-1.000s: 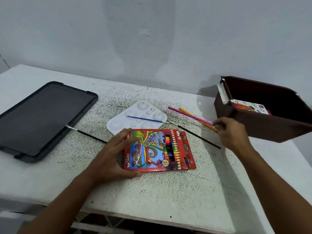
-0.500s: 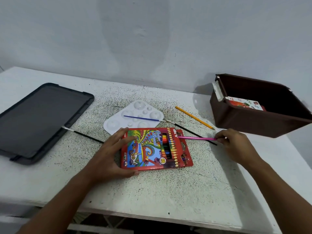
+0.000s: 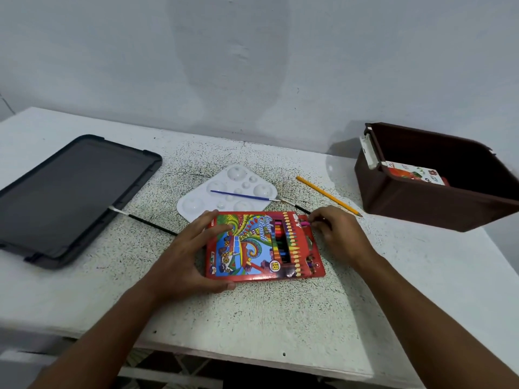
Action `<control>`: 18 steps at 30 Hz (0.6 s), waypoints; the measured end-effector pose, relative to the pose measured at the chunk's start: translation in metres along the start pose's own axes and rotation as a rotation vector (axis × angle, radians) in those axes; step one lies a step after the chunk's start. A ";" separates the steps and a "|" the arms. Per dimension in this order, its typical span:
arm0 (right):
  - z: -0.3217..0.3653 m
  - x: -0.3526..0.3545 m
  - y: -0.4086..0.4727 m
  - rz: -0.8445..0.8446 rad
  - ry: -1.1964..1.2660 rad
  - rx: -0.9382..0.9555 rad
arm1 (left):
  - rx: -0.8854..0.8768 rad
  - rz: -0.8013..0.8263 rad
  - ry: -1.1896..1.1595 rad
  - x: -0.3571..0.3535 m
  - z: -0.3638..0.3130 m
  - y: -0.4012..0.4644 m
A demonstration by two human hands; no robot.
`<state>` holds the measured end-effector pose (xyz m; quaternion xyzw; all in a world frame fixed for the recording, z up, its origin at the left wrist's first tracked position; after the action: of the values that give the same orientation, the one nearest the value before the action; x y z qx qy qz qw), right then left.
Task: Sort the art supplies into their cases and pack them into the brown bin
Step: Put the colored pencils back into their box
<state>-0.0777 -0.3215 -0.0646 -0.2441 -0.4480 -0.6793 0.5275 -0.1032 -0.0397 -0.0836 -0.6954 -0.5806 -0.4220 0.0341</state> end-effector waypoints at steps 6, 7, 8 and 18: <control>0.000 -0.003 -0.008 -0.027 0.015 0.050 | -0.007 -0.002 -0.010 -0.001 0.000 0.000; 0.000 -0.003 -0.008 -0.027 0.009 0.057 | -0.010 -0.003 -0.009 -0.001 0.000 0.000; 0.000 -0.004 -0.009 -0.032 0.005 0.064 | -0.014 -0.004 -0.008 -0.001 -0.001 0.000; 0.001 -0.010 -0.008 0.028 -0.036 0.105 | -0.019 0.001 -0.014 -0.002 0.001 0.001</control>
<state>-0.0824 -0.3150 -0.0747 -0.2347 -0.4890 -0.6430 0.5407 -0.1022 -0.0411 -0.0851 -0.6988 -0.5765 -0.4228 0.0236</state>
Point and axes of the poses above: each hand's wrist, its own y-axis towards the middle knuckle, its own x-axis out of the back of the hand, z = x × y, the point moved 9 cm from there along y, towards the middle knuckle, and after that the axes turned 12 degrees about -z, right-handed, at the moved point
